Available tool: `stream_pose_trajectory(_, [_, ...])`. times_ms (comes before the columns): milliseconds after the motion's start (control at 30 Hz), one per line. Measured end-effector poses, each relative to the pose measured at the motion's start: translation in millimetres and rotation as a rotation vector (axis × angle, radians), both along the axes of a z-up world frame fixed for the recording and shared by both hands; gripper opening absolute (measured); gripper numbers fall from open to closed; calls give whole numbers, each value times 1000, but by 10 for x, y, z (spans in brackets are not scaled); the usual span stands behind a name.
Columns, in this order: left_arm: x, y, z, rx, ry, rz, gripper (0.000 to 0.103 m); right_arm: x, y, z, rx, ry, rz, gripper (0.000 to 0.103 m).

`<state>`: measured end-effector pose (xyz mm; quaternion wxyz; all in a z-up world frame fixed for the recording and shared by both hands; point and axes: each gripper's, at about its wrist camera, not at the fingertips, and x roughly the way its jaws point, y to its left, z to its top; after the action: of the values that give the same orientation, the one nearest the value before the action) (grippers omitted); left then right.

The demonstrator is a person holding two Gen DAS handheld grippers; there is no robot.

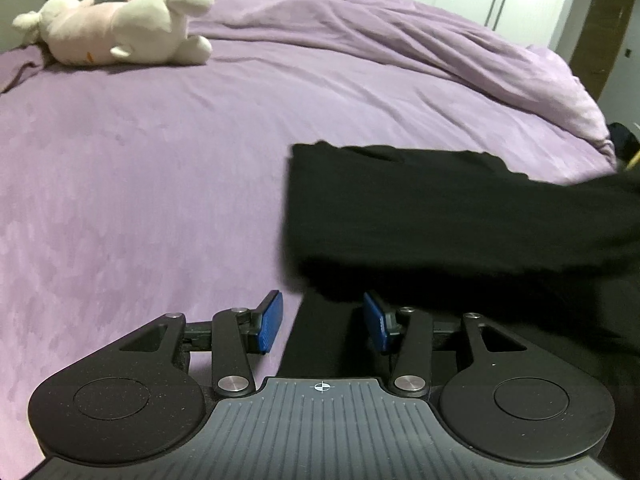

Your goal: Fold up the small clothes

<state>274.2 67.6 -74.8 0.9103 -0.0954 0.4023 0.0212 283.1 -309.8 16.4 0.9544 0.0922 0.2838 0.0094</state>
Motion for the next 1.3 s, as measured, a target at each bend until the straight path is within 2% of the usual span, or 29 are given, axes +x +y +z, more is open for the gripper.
stream_pose_trajectory(100, [74, -67, -38, 38, 13, 9, 50, 36, -362, -300, 47, 121, -72, 8])
stream_pose_trajectory(133, [90, -86, -51, 52, 18, 10, 50, 32, -474, -413, 75, 159, -92, 13])
stream_pose_trajectory(200, [98, -118, -57, 74, 16, 5, 50, -5, -634, -598, 122, 218, -139, 17])
stream_pose_trajectory(300, [107, -128, -45, 83, 16, -5, 50, -133, -762, -782, 215, 250, -143, 38])
stream_pose_trajectory(467, [165, -124, -56, 87, 22, 10, 52, -128, -660, -854, 194, 255, -95, 39])
stream_pose_trajectory(500, [177, -135, -55, 91, 22, 12, 52, -122, -603, -839, 178, 255, -81, 38])
stream_pose_trajectory(567, [189, -152, -53, 100, 22, 13, 52, -84, -525, -812, 120, 254, -54, 25])
stream_pose_trajectory(600, [191, -156, -51, 104, 22, 11, 52, -70, -461, -798, 82, 252, -46, 7])
stream_pose_trajectory(633, [192, -155, -50, 106, 22, 10, 52, -71, -433, -774, 55, 246, -44, 4])
stream_pose_trajectory(767, [191, -114, -52, 115, 22, 18, 53, -180, -451, -564, -72, 151, -123, 4])
stream_pose_trajectory(833, [187, -80, -56, 117, 23, 23, 56, -190, -533, -546, -119, 152, -171, 4])
stream_pose_trajectory(967, [159, -60, -49, 109, 29, 12, 57, -156, -620, -704, -88, 249, -158, 6])
stream_pose_trajectory(1033, [125, -64, -20, 113, 34, 3, 55, -241, -667, -670, -60, 226, -200, 21])
stream_pose_trajectory(1100, [66, -48, 44, 106, 32, -2, 55, -351, -684, -597, -13, 189, -234, 25])
stream_pose_trajectory(1167, [6, -34, 134, 93, 9, -8, 55, -456, -698, -540, 64, 159, -231, 27])
stream_pose_trajectory(1200, [-15, -37, 189, 92, -15, -12, 55, -489, -685, -536, 108, 155, -221, 31])
stream_pose_trajectory(1300, [39, -98, 272, 97, -46, -22, 56, -453, -685, -668, 267, 200, -179, 34])
